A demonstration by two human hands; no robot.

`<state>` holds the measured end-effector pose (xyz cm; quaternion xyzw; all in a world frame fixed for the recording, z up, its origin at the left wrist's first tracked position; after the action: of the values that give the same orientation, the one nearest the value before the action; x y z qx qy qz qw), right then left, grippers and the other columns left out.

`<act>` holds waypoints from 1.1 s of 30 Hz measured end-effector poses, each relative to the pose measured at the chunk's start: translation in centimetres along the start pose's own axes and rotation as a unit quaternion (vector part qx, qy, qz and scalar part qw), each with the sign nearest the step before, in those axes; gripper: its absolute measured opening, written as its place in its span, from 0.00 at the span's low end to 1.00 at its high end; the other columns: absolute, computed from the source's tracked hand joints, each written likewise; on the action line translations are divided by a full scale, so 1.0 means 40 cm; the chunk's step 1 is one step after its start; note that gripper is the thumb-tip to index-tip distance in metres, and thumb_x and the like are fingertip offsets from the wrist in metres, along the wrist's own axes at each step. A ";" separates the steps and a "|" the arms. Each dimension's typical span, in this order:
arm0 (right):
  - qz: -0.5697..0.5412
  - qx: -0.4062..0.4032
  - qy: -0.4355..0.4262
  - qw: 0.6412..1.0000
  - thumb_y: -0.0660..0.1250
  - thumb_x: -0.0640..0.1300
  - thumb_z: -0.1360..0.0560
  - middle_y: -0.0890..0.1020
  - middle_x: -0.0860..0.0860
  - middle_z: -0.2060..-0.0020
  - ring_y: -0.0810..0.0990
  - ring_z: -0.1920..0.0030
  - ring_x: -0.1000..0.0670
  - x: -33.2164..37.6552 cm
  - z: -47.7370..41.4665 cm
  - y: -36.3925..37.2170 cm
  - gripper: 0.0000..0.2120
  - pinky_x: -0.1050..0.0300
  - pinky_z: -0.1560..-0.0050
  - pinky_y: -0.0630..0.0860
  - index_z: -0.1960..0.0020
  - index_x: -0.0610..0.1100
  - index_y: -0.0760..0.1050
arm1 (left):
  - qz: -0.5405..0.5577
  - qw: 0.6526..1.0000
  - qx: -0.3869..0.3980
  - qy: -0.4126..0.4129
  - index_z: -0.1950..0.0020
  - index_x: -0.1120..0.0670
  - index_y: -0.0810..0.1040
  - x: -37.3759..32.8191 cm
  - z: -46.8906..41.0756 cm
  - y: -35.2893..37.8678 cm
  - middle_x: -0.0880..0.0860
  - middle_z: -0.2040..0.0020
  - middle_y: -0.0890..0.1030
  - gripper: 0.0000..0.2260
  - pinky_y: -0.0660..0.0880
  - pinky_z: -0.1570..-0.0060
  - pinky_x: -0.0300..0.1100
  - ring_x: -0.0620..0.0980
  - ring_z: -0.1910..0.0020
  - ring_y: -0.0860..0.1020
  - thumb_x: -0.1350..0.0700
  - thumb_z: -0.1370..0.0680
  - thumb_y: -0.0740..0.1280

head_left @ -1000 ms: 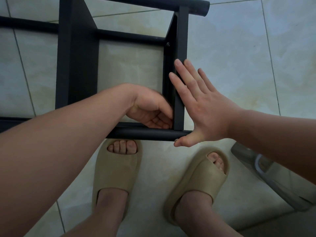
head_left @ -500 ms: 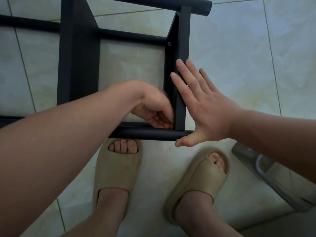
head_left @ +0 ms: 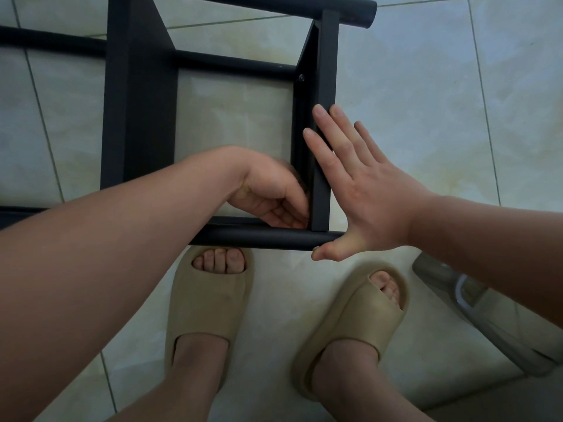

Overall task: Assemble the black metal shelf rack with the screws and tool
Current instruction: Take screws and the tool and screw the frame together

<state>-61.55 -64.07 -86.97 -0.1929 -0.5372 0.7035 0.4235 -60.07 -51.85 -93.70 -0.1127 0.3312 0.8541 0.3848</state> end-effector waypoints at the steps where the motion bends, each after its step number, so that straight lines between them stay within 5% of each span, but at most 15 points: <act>1: 0.000 -0.001 0.000 1.000 0.54 0.84 0.38 0.41 0.36 0.19 0.38 0.19 0.36 0.000 0.000 0.000 0.68 0.32 0.21 0.47 0.18 0.36 0.42 | -0.003 1.000 0.006 -0.001 0.51 0.60 0.83 0.001 0.001 0.002 0.56 0.55 0.85 0.07 0.81 0.57 0.39 0.49 0.57 0.84 0.66 0.21 0.65; 16: -0.003 -0.024 -0.007 1.000 0.55 0.83 0.36 0.45 0.35 0.19 0.42 0.19 0.35 0.000 0.003 -0.004 0.66 0.31 0.23 0.54 0.18 0.35 0.47 | -0.049 0.999 -0.001 0.004 0.50 0.60 0.83 -0.013 0.003 0.009 0.56 0.55 0.86 0.06 0.80 0.59 0.37 0.49 0.57 0.85 0.67 0.22 0.66; 24: 0.014 -0.017 -0.002 1.000 0.52 0.84 0.36 0.45 0.35 0.19 0.43 0.19 0.34 0.000 0.005 -0.008 0.66 0.31 0.23 0.54 0.18 0.34 0.49 | -0.045 0.999 0.009 -0.022 0.49 0.61 0.83 -0.015 -0.006 0.001 0.58 0.51 0.85 0.07 0.81 0.51 0.41 0.51 0.56 0.84 0.66 0.22 0.66; 33: 0.020 -0.008 -0.001 1.000 0.52 0.84 0.36 0.44 0.35 0.19 0.41 0.19 0.35 0.002 0.004 -0.008 0.66 0.32 0.22 0.52 0.18 0.35 0.48 | -0.035 0.999 -0.010 -0.026 0.51 0.62 0.82 -0.013 -0.014 -0.012 0.58 0.57 0.83 0.06 0.82 0.58 0.39 0.49 0.63 0.82 0.68 0.23 0.66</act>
<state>-61.58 -64.07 -86.59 -0.2062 -0.5391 0.7076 0.4076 -59.39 -52.28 -94.15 -0.1062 0.3085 0.8460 0.4217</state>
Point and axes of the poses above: each hand's wrist, its own z-axis away from the middle knuckle, its own y-axis out of the palm, x = y × z, the point moved 5 cm from there along -z, towards the middle knuckle
